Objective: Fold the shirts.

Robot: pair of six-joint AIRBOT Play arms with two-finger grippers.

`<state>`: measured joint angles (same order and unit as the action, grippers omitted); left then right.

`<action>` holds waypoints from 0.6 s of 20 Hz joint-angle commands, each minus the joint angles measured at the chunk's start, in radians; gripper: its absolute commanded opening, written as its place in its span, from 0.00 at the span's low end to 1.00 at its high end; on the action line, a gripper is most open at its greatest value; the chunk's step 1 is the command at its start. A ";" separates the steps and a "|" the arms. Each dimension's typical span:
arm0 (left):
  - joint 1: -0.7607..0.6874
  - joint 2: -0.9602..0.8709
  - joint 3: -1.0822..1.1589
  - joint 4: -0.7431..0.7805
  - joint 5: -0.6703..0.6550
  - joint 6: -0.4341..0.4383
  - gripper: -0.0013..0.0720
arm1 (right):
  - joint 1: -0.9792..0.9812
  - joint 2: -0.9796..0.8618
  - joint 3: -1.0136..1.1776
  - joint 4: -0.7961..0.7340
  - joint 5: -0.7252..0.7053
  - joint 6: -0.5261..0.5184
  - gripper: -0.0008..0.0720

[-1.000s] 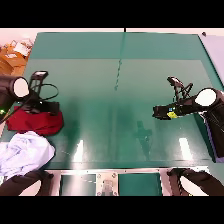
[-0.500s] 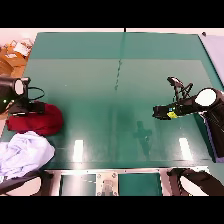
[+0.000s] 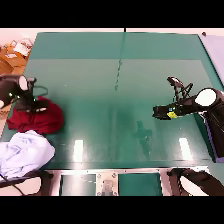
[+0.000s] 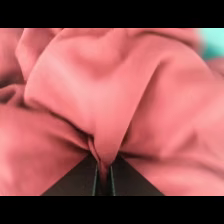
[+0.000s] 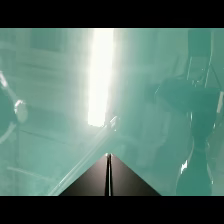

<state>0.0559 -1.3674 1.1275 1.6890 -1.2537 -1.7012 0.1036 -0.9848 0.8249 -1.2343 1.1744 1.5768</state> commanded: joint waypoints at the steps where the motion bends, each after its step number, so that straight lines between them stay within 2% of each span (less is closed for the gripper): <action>1: -0.080 0.076 0.208 -0.042 -0.062 0.043 0.05 | 0.001 0.001 0.000 0.000 0.000 0.000 0.03; 5: -0.303 0.146 0.450 -0.153 -0.079 0.053 0.05 | 0.001 0.000 0.000 0.004 -0.038 0.000 0.03; 9: -0.579 0.123 0.494 -0.270 0.093 0.053 0.05 | 0.001 -0.002 -0.001 0.040 -0.040 0.000 0.03; 12: -0.728 0.016 0.478 -0.290 0.143 0.053 0.05 | -0.007 -0.002 0.006 0.032 -0.038 -0.001 0.03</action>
<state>-0.5285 -1.2877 1.5925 1.4483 -1.1835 -1.6501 0.1032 -0.9859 0.8257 -1.2072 1.1362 1.5768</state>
